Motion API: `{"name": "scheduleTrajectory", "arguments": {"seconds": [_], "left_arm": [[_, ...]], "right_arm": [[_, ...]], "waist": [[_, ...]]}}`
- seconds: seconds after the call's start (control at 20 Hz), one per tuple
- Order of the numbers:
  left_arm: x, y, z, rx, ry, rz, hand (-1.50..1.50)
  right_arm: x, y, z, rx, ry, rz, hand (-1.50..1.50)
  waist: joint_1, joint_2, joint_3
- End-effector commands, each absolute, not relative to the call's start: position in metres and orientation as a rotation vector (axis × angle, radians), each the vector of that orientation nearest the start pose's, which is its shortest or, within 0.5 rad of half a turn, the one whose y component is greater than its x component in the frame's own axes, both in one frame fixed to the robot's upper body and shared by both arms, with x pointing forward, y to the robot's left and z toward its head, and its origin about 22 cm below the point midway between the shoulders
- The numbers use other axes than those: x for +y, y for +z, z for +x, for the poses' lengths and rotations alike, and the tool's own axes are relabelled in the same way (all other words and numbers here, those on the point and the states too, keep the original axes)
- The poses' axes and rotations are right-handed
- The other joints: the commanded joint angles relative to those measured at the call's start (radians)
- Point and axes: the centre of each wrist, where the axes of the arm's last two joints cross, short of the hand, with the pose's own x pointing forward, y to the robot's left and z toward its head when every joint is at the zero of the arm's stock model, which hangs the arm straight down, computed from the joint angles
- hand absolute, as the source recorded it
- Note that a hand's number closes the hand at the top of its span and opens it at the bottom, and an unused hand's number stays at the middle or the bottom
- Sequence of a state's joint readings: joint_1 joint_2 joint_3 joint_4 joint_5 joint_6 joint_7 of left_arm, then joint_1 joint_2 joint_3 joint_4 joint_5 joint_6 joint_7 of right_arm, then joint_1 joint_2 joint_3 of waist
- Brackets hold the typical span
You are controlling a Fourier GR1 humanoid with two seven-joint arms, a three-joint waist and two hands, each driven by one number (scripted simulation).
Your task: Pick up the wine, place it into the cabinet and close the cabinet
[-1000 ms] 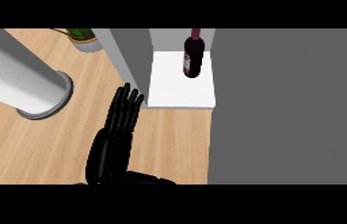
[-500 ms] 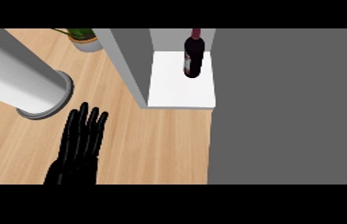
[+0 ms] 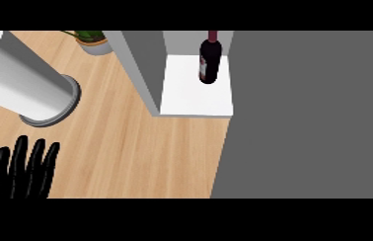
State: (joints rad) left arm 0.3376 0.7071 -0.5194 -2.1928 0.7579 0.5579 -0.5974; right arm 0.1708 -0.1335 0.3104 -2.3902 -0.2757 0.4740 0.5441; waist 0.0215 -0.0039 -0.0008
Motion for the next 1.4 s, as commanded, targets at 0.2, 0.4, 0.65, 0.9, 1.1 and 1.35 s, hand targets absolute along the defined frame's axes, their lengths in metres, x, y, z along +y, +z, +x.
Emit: {"name": "scheduleTrajectory", "arguments": {"seconds": [0.2, 0.4, 0.65, 0.9, 1.1, 1.35], "left_arm": [[0.287, 0.087, 0.104, -1.949, 0.240, -0.139, -1.50], [0.308, 0.088, 0.103, -1.949, 0.239, -0.138, -1.50], [0.319, 0.090, 0.088, -1.948, 0.226, -0.143, -1.50], [0.337, 0.115, 0.084, -1.942, 0.204, -0.198, -1.50], [0.350, 0.111, 0.086, -1.947, 0.187, -0.212, -1.50], [0.341, 0.121, 0.086, -1.947, 0.207, -0.211, -1.50]], "right_arm": [[-0.152, 0.186, 0.123, -1.700, 0.738, 0.611, 1.50], [-0.120, 0.184, 0.128, -1.716, 0.791, 0.584, 1.50], [-0.083, 0.190, 0.128, -1.754, 0.861, 0.480, 1.50], [-0.053, 0.195, 0.166, -1.772, 0.795, 0.440, 1.50], [-0.030, 0.211, 0.202, -1.799, 0.759, 0.381, 1.50], [-0.020, 0.221, 0.245, -1.807, 0.727, 0.328, 1.50]], "waist": [[0.006, -0.005, -0.003], [-0.002, -0.003, -0.002], [0.002, -0.004, -0.002], [0.016, 0.000, -0.001], [0.025, 0.004, -0.001], [0.011, 0.005, 0.001]]}}
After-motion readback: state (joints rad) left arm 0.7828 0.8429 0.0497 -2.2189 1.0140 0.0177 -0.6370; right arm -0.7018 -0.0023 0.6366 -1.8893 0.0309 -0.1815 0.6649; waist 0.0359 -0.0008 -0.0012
